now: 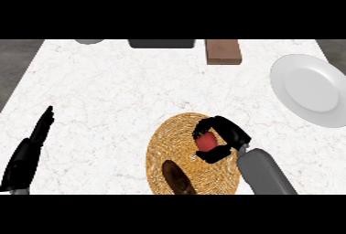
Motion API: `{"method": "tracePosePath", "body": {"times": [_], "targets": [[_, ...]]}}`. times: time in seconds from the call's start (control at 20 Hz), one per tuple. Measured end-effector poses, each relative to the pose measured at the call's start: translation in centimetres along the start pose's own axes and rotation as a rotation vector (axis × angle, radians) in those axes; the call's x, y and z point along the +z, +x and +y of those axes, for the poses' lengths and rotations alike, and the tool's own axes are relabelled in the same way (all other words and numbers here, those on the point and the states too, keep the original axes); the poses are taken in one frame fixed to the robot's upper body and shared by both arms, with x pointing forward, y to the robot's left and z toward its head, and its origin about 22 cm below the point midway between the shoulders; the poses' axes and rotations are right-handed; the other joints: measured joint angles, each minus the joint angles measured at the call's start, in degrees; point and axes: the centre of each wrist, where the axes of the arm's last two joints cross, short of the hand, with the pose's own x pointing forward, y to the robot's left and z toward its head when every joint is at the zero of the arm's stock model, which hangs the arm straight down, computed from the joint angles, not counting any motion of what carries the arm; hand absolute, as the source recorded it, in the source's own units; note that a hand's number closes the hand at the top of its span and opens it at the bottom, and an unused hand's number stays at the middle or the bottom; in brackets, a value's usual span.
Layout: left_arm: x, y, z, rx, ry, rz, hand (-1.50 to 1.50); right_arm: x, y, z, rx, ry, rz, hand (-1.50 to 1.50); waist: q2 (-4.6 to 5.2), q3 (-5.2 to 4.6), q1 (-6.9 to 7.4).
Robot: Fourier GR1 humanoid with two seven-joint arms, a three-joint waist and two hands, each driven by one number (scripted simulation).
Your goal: Pick the bell pepper from the placemat and place it in the plate
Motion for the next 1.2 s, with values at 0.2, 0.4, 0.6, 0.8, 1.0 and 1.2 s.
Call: {"method": "tracePosePath", "body": {"times": [0.2, 0.4, 0.6, 0.8, 1.0, 1.2], "targets": [[0.3, -0.2, -0.1, 0.002, 0.003, -0.001, 0.0, 0.2, -0.3, 0.2, 0.009, -0.023, -0.019, 1.5, -0.08, 0.0, -0.03], [0.1, -0.3, 0.0, -0.002, 0.012, 0.0, 0.0, 4.5, -4.7, -5.8, 0.09, -0.116, 0.1, 1.5, 0.1, 0.05, -0.68], [0.2, -0.4, 0.5, -0.001, 0.031, 0.003, 0.0, 13.3, -9.2, -14.8, 0.246, -0.248, 0.347, 1.5, 0.89, 0.15, -2.08], [0.4, -0.5, 0.4, 0.009, 0.036, -0.001, 0.0, 21.5, -9.8, -22.1, 0.362, -0.428, 0.49, 1.5, 1.48, 0.49, -2.0], [0.4, -0.3, 0.2, 0.018, 0.033, -0.012, 0.0, 27.9, -9.1, -26.9, 0.428, -0.615, 0.524, 1.5, 1.74, 0.76, -0.97], [0.3, -0.2, -0.1, 0.024, 0.022, -0.019, 0.0, 32.4, -8.3, -29.3, 0.494, -0.781, 0.467, 1.5, 1.71, 0.92, -0.26]]}}
